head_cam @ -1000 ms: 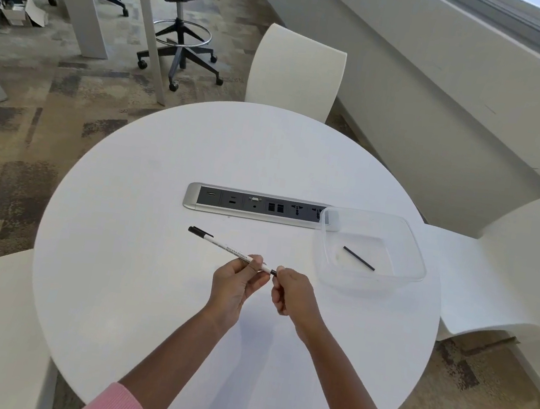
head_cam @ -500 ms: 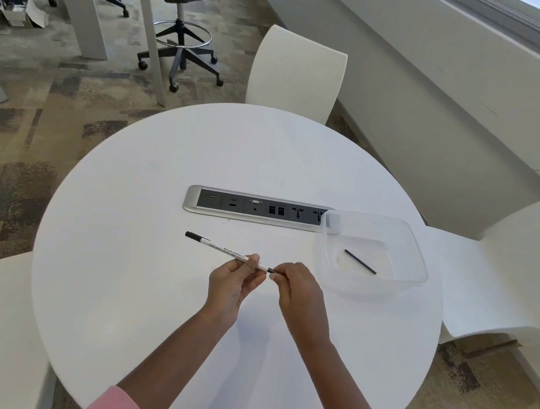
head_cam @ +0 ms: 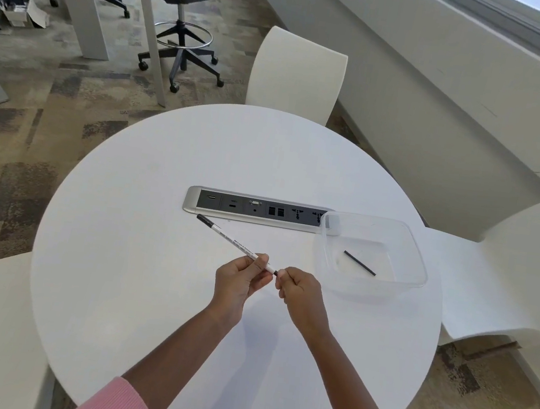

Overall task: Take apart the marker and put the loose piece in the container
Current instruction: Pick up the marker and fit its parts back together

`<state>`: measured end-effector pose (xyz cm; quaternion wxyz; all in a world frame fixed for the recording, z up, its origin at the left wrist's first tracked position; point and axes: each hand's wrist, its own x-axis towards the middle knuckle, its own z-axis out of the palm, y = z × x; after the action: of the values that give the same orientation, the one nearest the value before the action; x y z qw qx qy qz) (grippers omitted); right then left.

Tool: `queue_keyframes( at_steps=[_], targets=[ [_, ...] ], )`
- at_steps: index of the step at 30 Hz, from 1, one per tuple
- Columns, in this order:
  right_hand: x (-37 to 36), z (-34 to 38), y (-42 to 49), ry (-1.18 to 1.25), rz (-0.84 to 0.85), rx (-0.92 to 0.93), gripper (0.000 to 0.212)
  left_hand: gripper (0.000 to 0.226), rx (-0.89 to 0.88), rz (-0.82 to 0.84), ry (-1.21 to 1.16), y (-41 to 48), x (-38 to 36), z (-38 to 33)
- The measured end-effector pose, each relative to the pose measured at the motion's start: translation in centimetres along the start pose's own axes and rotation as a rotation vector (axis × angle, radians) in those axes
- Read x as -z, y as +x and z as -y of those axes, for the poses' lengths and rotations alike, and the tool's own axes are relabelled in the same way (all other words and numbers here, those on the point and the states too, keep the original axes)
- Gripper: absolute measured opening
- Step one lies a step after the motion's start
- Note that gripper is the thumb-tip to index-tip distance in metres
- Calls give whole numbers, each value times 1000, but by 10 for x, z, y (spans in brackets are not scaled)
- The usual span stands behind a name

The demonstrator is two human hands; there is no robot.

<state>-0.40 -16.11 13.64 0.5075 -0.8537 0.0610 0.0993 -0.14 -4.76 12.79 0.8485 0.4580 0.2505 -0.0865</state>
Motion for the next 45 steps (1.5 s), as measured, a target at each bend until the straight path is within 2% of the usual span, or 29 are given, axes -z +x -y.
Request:
queue_keyframes(
  at_steps=[5, 7, 10, 14, 18, 22, 26, 31, 38, 41, 45],
  targets=[
    [9, 7, 2, 449, 218, -350, 40, 10, 0, 37, 13, -2, 1, 0],
    [10, 8, 2, 471, 277, -363, 40, 8, -8, 40, 18, -3, 3, -1],
    [7, 5, -3, 226, 197, -189, 37, 9, -19, 0, -8, -4, 6, -1],
    [3, -1, -11, -122, 15, 122, 14, 8, 4, -41, -82, -5, 7, 0],
    [2, -2, -11, -273, -75, 286, 14, 8, 18, -32, -106, -6, 8, -1],
    [-2, -5, -11, -338, -102, 347, 20, 9, 8, -15, -104, -7, 6, -2],
    [-3, -6, -12, -223, -103, 255, 20, 10, -22, 12, -48, -8, 4, -1],
    [-3, 3, -9, 11, -59, 65, 40, 11, -41, 26, -28, -9, 4, 0],
    [7, 5, -4, 443, 220, -369, 42, 8, -60, 41, 25, -11, 7, 5],
    [8, 5, -5, 430, 272, -386, 41, 7, -67, 42, 52, -12, 9, 6],
    [4, 0, -8, 138, 162, -177, 36, 7, -78, 6, 47, -11, 11, 5]
  ],
)
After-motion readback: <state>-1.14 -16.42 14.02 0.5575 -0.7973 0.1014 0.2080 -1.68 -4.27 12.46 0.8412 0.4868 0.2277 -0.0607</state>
